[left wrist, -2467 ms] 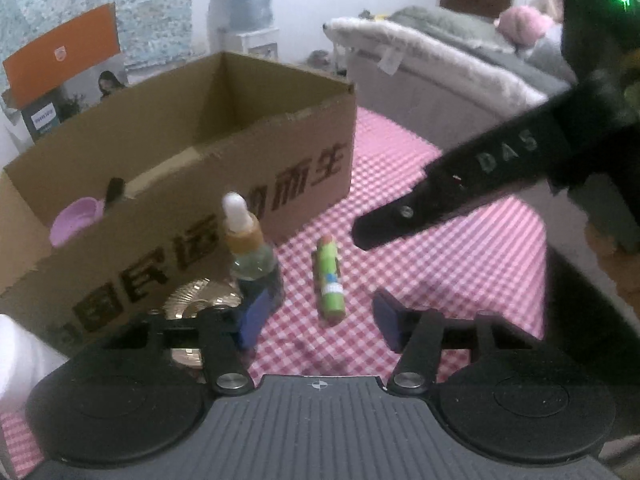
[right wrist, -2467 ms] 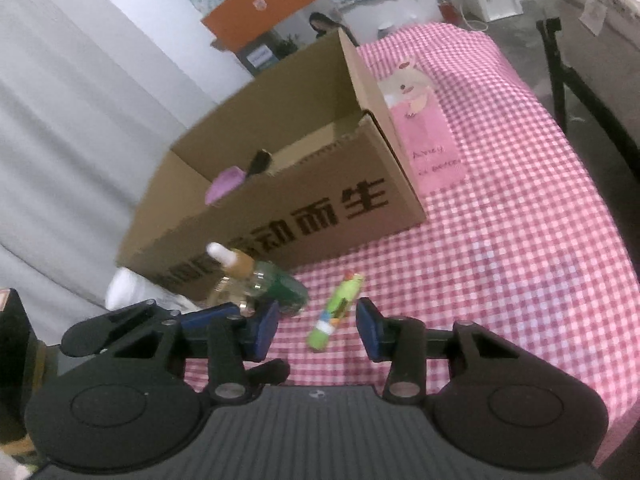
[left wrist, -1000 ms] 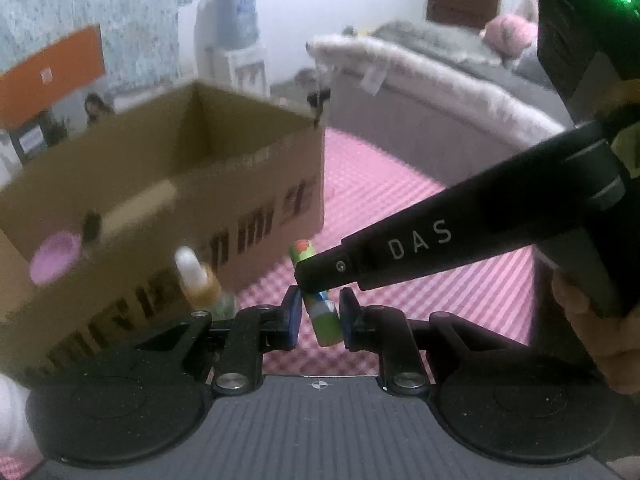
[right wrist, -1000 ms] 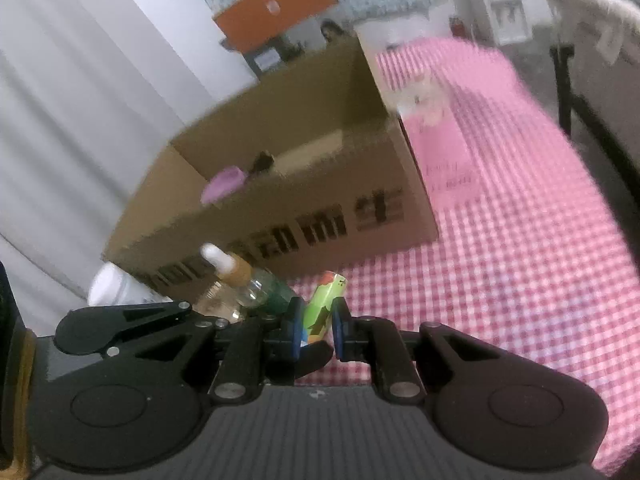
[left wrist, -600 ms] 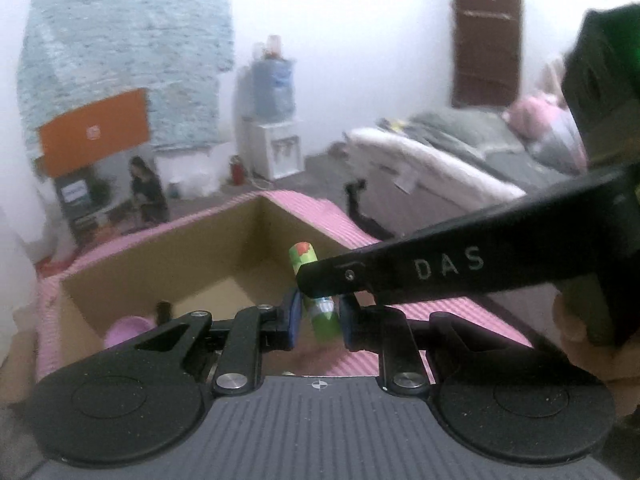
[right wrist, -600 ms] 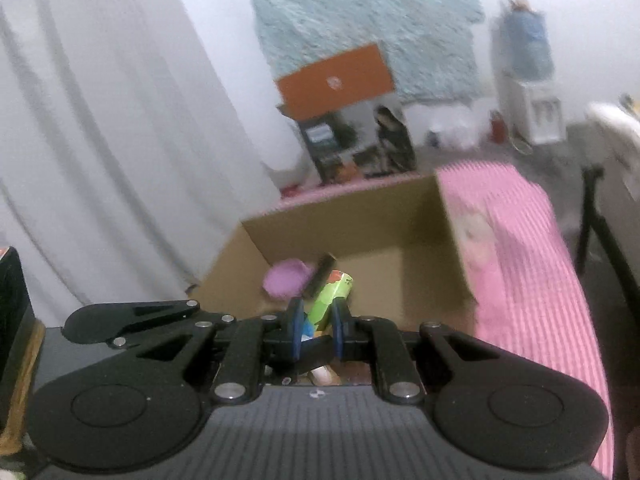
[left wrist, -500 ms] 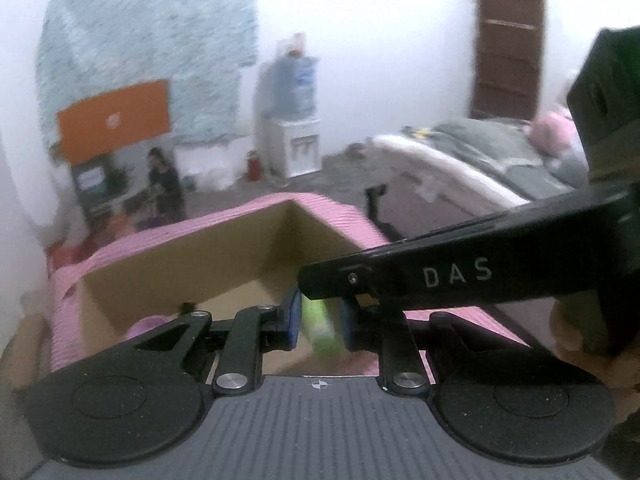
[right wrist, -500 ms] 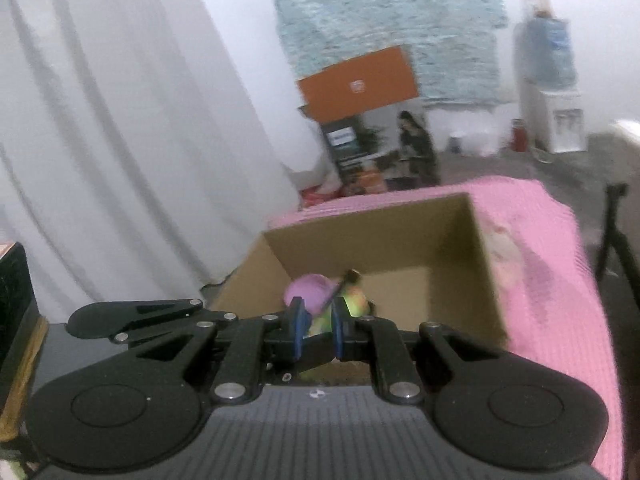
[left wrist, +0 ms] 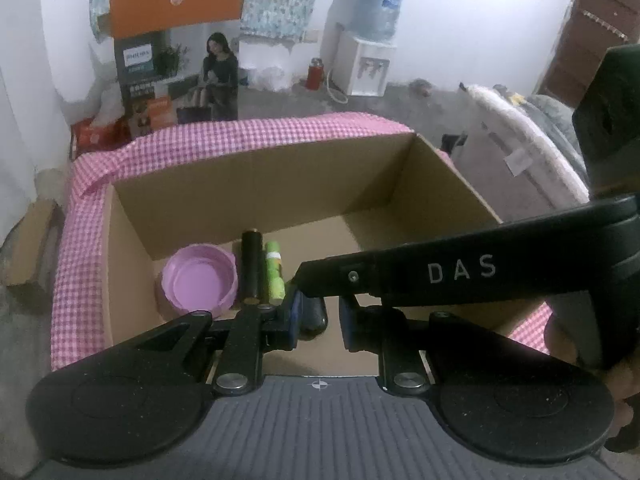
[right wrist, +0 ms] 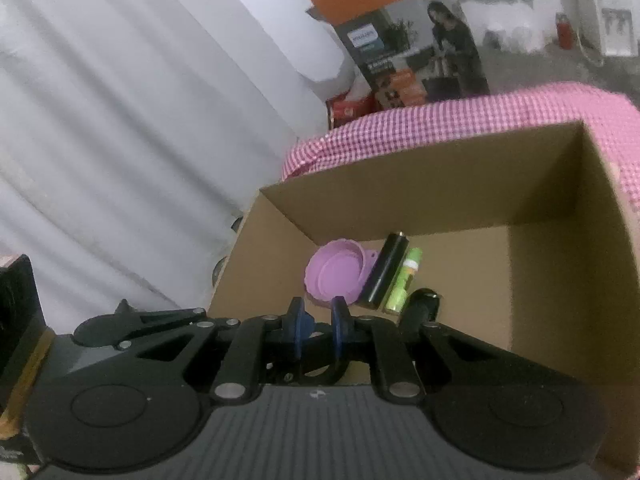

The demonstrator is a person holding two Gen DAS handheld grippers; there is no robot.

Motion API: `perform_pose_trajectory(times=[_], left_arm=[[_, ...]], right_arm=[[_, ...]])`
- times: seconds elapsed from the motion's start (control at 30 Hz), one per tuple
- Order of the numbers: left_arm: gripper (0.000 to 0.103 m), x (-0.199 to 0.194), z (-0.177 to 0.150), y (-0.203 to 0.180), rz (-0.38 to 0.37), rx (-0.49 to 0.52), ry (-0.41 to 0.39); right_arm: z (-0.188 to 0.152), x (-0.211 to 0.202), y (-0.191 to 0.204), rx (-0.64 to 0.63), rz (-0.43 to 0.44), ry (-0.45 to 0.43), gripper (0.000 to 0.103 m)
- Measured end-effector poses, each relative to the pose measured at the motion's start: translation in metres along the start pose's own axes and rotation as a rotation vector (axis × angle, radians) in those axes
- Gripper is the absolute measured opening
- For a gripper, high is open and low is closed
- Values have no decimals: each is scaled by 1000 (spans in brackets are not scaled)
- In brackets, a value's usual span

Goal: Organize rigid objects
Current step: 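Withdraw the right gripper from the box back toward the table items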

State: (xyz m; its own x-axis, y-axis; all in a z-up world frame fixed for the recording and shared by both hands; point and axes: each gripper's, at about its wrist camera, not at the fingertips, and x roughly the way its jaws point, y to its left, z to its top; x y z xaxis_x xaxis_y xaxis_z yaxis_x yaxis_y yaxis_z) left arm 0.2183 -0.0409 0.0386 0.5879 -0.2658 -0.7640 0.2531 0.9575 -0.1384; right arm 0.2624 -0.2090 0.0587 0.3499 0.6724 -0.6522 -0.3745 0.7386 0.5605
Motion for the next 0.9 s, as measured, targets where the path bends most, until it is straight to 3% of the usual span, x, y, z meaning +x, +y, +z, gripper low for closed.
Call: perform_pose_trajectory(times=[0.27,0.37,0.5,0.57,0.63,0.7,0.87,0.9], left_arm=[[27,-14,0,0,1,-12,-18],[41,-27,-3,0,-1,-16,-43],[68,-51,-11,-3,-15,-9,-98],[78,-64,-17,-6,-24,4,-130],[92,-76,-24,-10,-43,17,-162],[102,-86,-31,-13,-70,26,-190],[103,-103,-54,-22,-125,47,-213],[103,-105,-59,-23,-128,55,-211]], right_arm=[[-4,-12,-4,10,11,-20,17],[-3,-27,-2,13,13,-43,18],[-9,-58,7,-3,7,-97,27],[-17,-76,12,-15,-2,-137,56],[-26,-94,17,-35,-19,-182,65],[-38,-110,22,-54,-41,-212,65],[-76,-146,29,-87,-150,-299,102],[-81,-150,30,-103,-179,-311,103]])
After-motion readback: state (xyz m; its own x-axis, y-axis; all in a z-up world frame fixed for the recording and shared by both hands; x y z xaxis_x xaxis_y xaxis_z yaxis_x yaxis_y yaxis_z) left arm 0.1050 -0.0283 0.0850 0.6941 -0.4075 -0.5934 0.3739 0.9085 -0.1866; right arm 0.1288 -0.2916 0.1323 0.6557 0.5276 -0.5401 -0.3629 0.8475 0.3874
